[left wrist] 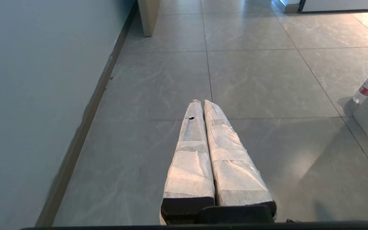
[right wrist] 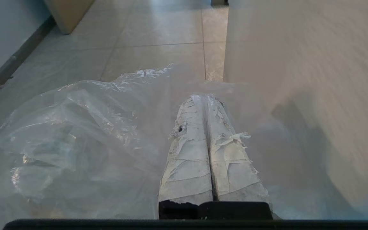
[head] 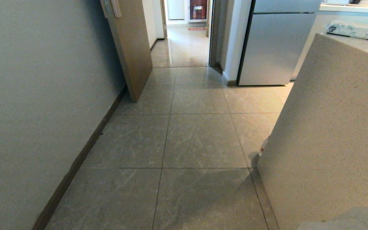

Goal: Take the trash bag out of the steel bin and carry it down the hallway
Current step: Put the trash bag at the door

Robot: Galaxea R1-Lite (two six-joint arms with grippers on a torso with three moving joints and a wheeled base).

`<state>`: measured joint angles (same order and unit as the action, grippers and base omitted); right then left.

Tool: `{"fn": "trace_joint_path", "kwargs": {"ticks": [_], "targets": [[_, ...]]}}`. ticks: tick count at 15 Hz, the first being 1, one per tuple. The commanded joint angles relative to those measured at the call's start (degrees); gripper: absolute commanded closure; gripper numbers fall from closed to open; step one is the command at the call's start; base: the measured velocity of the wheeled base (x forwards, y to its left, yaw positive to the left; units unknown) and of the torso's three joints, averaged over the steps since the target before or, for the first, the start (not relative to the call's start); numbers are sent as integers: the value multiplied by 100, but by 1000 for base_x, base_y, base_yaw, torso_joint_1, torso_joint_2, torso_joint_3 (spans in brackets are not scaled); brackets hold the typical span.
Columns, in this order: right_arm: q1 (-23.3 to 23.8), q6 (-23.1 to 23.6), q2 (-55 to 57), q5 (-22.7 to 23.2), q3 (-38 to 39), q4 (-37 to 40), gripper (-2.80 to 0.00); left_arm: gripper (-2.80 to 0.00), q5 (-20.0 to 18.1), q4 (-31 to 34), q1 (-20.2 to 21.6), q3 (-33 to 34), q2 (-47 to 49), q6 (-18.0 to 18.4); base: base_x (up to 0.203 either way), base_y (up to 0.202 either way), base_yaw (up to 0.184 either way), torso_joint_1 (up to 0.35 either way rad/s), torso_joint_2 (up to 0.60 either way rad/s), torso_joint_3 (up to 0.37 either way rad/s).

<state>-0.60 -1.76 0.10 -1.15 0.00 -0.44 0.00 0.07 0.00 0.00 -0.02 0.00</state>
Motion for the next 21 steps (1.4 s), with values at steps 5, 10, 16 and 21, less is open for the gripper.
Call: {"fn": "trace_joint_path", "kwargs": {"ticks": [5,10,16,21], "targets": [[-2,0,8,0,9,0,0,0,0,1,0,0,2,0,192,0,0,5,3,2],[-2,0,8,0,9,0,0,0,3,1,0,0,2,0,191,0,0,3,3,1],[-2,0,8,0,9,0,0,0,0,1,0,0,2,0,190,0,1,1,0,3],[-2,0,8,0,9,0,0,0,9,1,0,0,2,-9,188,0,2,2,4,3]]}}
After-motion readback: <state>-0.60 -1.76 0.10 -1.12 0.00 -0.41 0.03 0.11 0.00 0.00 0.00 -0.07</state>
